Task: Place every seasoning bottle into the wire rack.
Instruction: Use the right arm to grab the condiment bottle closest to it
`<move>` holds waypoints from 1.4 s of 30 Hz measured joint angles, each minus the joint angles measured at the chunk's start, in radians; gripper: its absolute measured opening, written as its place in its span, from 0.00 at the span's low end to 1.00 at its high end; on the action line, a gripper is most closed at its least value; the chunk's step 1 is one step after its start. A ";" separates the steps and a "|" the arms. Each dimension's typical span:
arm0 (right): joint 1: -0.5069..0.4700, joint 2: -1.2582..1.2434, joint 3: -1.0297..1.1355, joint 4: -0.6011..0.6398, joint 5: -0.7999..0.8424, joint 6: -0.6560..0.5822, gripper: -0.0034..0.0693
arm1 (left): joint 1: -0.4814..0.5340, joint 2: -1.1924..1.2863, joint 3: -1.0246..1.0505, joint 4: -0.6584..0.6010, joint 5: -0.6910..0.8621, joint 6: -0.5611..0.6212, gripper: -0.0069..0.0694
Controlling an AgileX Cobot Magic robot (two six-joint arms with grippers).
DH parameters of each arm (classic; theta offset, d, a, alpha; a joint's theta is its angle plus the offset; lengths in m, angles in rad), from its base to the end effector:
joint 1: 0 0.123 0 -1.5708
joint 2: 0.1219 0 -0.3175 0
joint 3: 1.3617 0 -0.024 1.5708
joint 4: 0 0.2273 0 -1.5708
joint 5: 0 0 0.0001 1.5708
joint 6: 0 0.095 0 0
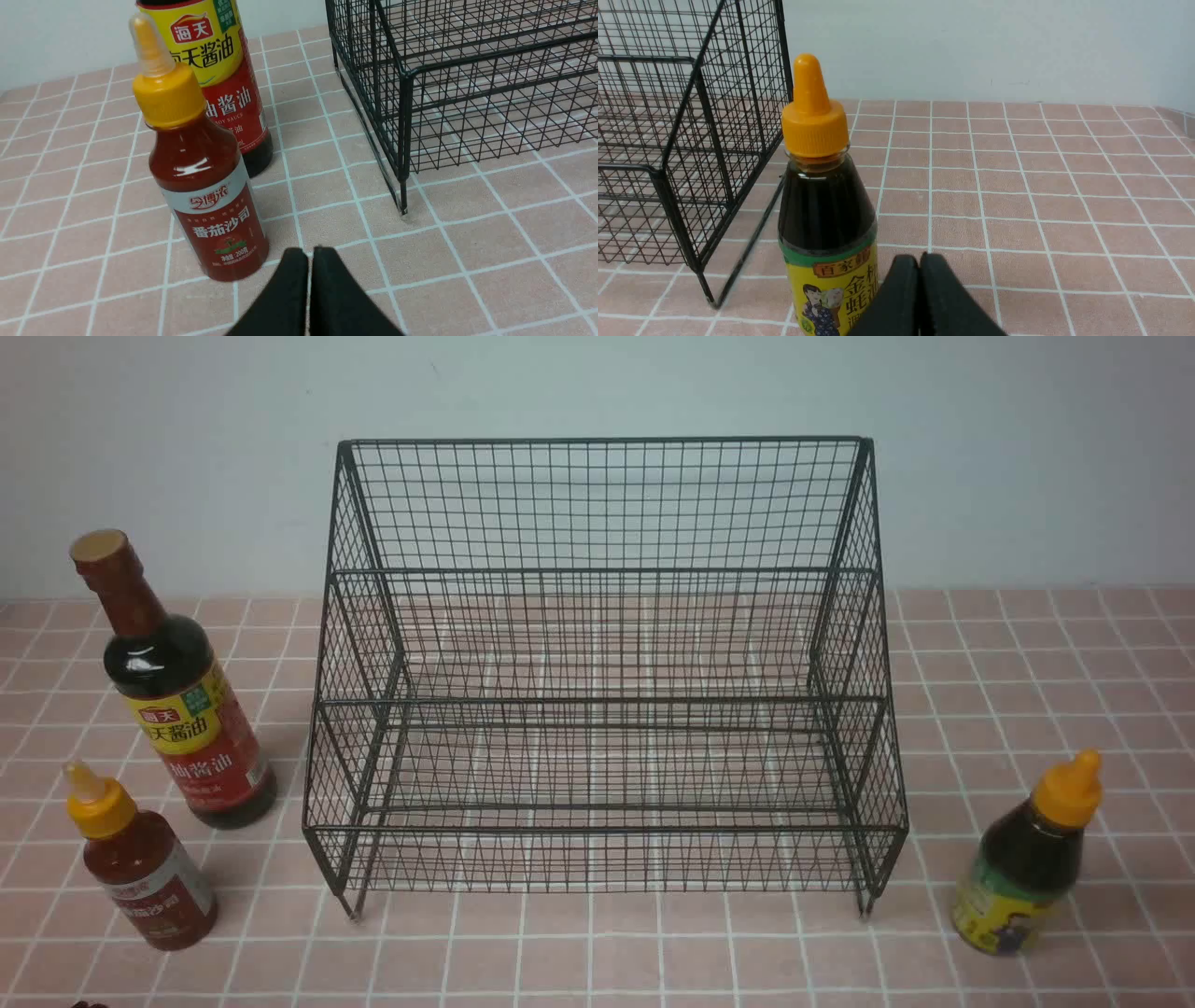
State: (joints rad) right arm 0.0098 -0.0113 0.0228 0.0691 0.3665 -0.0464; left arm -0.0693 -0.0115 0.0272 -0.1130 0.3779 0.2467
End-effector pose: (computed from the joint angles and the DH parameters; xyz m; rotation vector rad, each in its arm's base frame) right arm 0.0002 0.0024 0.1719 -0.0094 1.8609 0.0424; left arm -0.0003 -0.0040 0.1696 0.2258 1.8611 0.0108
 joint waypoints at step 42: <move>0.000 0.000 0.004 0.160 -0.151 0.074 0.03 | 0.000 0.000 0.001 -0.144 -0.214 -0.081 0.08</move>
State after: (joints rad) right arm 0.0098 -0.0113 0.0269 0.2292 0.2153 0.0272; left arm -0.0693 -0.0115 0.0282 -0.2566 0.1643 0.1654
